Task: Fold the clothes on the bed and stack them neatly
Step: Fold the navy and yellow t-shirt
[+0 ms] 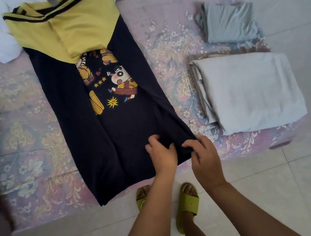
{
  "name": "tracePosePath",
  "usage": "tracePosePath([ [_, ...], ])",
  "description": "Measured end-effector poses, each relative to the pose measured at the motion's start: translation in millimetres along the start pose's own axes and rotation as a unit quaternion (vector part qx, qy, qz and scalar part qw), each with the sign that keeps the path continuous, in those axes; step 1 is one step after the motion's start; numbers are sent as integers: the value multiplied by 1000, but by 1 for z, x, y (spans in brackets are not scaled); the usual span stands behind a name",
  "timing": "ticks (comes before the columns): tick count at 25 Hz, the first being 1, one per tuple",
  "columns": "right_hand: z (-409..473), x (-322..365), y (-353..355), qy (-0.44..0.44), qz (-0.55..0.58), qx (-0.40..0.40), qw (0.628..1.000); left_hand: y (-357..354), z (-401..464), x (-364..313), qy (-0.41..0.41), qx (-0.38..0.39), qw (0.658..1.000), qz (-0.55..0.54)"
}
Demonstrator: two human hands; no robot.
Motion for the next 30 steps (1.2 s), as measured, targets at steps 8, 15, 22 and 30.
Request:
tracePosePath([
  [8,-29,24,-23,163,-223,26,961,-28,9,5,155,129,947,-250],
  [15,-20,-10,-43,-32,2,162,986,-7,23,6,85,35,993,-77],
  [22,-18,-72,-81,-384,217,271,856,-10,9,30,137,93,985,-47],
  [30,1,-66,-84,-284,44,319,903,-3,-9,28,83,259,931,245],
])
Point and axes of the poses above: each hand's wrist, its own z-axis towards the middle knuckle, its own y-axis out of the back of the hand, x = y × z, the point moved 10 cm from there along z, towards the middle knuckle, and after that the axes turned 15 degrees about -z, right-handed, at the moved point
